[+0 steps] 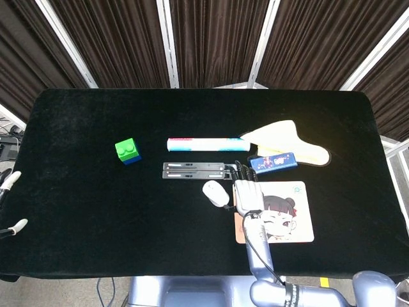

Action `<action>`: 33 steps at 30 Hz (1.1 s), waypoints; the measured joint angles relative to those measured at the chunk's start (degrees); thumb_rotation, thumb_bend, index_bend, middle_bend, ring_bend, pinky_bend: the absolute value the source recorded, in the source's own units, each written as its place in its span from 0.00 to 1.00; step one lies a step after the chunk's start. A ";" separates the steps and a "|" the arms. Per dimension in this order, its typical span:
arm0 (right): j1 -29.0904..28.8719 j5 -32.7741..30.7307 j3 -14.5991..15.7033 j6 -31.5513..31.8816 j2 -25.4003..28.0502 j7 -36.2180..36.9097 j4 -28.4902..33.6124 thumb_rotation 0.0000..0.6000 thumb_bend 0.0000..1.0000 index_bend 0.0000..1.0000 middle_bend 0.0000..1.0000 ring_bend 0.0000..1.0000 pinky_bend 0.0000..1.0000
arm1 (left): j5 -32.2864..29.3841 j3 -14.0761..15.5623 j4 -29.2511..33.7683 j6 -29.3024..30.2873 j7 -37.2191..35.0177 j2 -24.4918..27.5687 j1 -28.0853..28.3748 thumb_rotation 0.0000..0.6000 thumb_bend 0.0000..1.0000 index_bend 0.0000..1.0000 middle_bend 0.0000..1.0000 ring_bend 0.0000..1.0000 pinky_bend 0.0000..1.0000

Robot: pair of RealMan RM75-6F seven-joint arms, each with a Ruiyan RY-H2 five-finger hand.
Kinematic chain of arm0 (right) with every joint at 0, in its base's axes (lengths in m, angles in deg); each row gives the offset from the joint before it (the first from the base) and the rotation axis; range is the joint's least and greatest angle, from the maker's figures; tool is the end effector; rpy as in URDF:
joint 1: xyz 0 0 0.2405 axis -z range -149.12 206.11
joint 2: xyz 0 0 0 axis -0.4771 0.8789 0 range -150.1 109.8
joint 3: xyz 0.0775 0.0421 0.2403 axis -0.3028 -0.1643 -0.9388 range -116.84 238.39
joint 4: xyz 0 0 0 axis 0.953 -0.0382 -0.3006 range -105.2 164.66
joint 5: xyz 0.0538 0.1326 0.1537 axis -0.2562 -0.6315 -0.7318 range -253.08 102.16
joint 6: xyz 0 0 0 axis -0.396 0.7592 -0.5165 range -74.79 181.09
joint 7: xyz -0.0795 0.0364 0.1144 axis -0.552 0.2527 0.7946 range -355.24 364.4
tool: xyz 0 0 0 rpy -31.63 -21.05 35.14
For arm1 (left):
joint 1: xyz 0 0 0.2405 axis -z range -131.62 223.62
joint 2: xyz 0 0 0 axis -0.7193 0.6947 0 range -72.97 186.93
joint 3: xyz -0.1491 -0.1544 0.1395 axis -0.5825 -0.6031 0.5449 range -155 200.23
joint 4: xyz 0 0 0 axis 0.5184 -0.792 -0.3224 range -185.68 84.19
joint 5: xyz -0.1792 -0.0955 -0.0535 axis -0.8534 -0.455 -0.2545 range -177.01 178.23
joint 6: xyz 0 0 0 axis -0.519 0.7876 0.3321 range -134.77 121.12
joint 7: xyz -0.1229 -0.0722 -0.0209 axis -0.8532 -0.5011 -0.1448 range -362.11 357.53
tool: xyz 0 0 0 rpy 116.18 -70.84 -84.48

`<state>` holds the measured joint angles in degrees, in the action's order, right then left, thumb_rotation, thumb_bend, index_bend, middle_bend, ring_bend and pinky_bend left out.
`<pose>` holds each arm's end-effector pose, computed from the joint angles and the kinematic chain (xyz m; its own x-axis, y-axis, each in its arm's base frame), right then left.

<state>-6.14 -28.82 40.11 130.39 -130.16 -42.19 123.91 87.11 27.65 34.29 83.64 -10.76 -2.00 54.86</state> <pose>-0.0993 -0.2911 -0.0583 0.2311 -0.2352 0.9441 -0.9702 0.0166 0.2416 -0.3318 0.1783 0.1984 0.4669 -0.0012 0.8843 0.8820 -0.0724 -0.4657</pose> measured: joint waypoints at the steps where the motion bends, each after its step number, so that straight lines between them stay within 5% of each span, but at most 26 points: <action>1: -0.27 -0.29 -0.03 -0.15 -0.57 0.20 -0.90 1.00 0.13 0.09 0.00 0.00 0.00 | -0.07 -0.15 -0.02 -0.19 -0.03 0.11 -0.09 1.00 0.18 0.00 0.00 0.00 0.00; 18: -3.10 -1.78 -1.57 -3.42 -8.42 7.83 -15.32 1.00 0.13 0.09 0.00 0.00 0.00 | -1.42 -2.52 0.54 -2.45 -0.78 1.03 -1.15 1.00 0.18 0.00 0.00 0.00 0.00; 33: -3.40 -0.14 -1.87 -3.38 -10.45 10.90 -18.13 1.00 0.13 0.09 0.00 0.00 0.00 | -2.37 -4.00 0.95 -4.48 -0.02 1.31 -1.68 1.00 0.18 0.00 0.00 0.00 0.00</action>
<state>-9.54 -28.96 38.24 127.01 -140.61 -31.29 105.78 84.74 23.65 35.25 79.16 -10.78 -0.69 53.19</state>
